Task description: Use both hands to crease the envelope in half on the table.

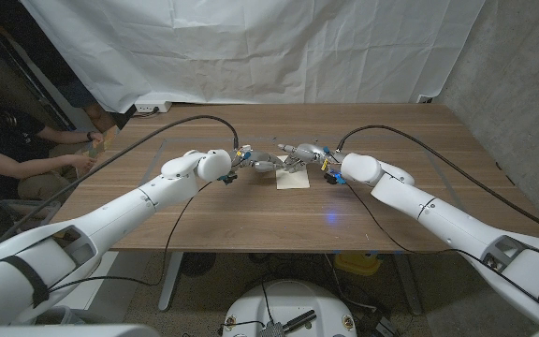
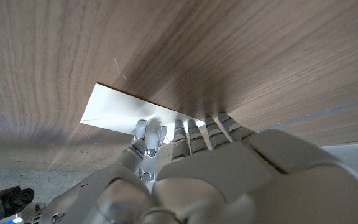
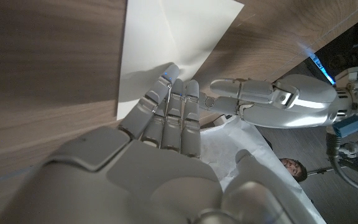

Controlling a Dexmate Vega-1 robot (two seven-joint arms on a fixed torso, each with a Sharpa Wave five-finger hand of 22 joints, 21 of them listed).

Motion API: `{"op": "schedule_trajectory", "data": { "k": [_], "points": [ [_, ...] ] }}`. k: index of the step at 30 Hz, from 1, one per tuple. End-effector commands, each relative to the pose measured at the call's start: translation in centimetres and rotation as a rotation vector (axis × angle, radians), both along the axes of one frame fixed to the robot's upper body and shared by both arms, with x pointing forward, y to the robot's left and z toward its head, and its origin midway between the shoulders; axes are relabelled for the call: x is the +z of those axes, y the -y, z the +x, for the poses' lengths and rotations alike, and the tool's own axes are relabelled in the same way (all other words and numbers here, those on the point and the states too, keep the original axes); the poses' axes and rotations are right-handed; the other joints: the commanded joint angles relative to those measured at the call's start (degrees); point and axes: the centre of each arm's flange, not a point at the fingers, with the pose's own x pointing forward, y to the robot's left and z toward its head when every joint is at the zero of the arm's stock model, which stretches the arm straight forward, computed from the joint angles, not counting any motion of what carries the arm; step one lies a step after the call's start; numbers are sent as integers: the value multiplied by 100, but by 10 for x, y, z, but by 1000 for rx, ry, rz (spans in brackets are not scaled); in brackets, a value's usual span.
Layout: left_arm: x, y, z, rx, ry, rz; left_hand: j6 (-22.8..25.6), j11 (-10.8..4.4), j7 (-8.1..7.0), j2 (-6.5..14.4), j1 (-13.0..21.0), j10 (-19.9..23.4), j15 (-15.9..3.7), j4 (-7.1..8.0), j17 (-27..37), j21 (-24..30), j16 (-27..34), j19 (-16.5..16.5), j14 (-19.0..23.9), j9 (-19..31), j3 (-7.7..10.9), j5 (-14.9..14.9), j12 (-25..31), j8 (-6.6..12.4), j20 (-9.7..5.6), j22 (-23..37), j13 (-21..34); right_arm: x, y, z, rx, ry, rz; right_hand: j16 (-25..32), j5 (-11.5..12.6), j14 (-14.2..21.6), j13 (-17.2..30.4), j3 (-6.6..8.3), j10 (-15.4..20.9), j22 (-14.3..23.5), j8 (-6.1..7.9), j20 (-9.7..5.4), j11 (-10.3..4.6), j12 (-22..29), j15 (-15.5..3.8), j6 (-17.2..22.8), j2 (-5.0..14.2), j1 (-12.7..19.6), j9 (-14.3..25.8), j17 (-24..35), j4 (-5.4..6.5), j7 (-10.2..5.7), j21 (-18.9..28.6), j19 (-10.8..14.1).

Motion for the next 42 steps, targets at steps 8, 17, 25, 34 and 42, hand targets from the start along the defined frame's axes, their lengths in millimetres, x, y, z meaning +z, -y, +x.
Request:
{"op": "schedule_trajectory", "data": {
  "k": [8, 17, 25, 34, 42],
  "points": [
    [3, 2, 3, -4, 12, -3, -417, 39, -294, 526, 14, -79, -68, -3, 18, -31, 20, 8, -30, 5, -35, 60, -9, -76, 2, 14, 10, -10, 16, 11, 25, -125, 193, -29, 34, 7, 8, 76, 1, 18, -84, 24, 0, -24, 90, -48, 104, 73, 4, -10, -11, 7, -7, 66],
    [2, 6, 3, 8, 19, 12, -579, 64, -651, 522, 23, -380, -49, -9, 20, -104, -28, -163, -248, 1, -32, 69, -73, -37, 97, 15, 10, -9, 16, 11, 54, -127, 226, -40, 35, 1, 8, 94, -12, 17, -116, 44, 3, -42, 106, -80, 119, 104, 5, -13, -24, 12, -11, 76],
    [3, 7, 0, 3, 32, 12, -597, 90, -779, 520, 24, -478, 11, -10, 21, -117, -16, -196, -287, -2, -31, 72, -77, -24, 140, 17, 10, -9, 21, 13, 83, -151, 311, -54, 33, -17, 9, 114, -35, 18, -152, 63, -9, -64, 118, -117, 127, 139, 6, -16, -42, 17, -35, 34],
    [2, 8, -1, 1, 24, 14, -481, -19, -332, 522, 6, -311, -135, 8, 24, -109, 35, -173, -211, -1, -41, 78, 24, 41, 140, 22, 6, -1, 25, 8, 90, -124, 334, -56, 29, -16, 9, 129, -49, 20, -180, 101, -15, -81, 144, -142, 133, 164, 7, -17, -54, 2, -44, 14],
    [2, 9, 0, 2, 23, 19, -27, -61, -160, 527, -4, 98, -195, 12, 17, -85, 78, -114, -33, -1, -58, 83, 154, 157, 129, 26, 1, 10, 30, 3, 93, -81, 347, -54, 26, -6, 8, 140, -52, 21, -190, 123, -23, -91, 152, -137, 137, 183, 8, -17, -63, -12, -49, 2]
  ]
}}
